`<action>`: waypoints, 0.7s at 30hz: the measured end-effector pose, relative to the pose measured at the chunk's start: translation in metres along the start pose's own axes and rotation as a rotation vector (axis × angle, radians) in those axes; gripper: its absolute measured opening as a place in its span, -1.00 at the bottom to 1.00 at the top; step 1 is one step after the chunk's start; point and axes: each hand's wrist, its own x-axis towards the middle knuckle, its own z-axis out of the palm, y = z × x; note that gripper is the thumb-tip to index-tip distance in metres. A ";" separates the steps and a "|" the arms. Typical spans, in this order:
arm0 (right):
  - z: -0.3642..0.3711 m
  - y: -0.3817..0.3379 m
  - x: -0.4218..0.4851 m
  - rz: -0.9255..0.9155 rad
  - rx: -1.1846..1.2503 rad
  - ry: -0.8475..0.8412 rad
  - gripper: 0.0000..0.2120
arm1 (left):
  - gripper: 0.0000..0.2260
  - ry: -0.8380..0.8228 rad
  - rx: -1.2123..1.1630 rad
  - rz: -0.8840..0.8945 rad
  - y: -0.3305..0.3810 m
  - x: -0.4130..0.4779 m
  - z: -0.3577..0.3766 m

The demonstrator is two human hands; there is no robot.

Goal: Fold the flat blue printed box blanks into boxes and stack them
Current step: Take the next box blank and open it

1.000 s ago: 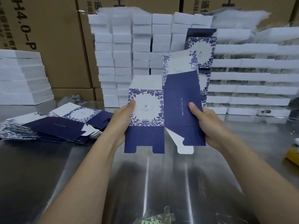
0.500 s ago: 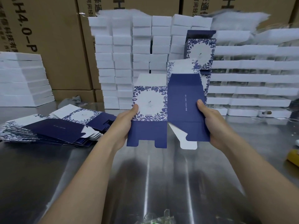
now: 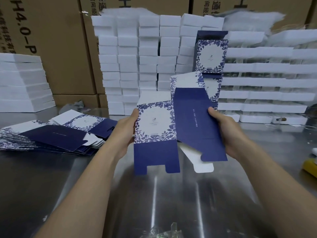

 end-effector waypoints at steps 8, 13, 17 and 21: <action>0.007 0.005 0.000 -0.045 -0.098 0.098 -0.61 | -0.63 0.059 0.018 0.071 0.002 -0.005 0.006; 0.007 -0.003 0.000 -0.129 0.024 0.213 -0.64 | -0.52 -0.036 0.101 0.047 0.001 -0.007 0.009; 0.004 -0.003 0.001 -0.115 -0.004 0.179 -0.60 | -0.52 -0.033 0.142 0.063 0.000 -0.007 0.010; 0.008 0.005 0.001 -0.053 -0.094 0.044 -0.59 | -0.49 0.072 0.132 0.075 0.003 -0.010 0.007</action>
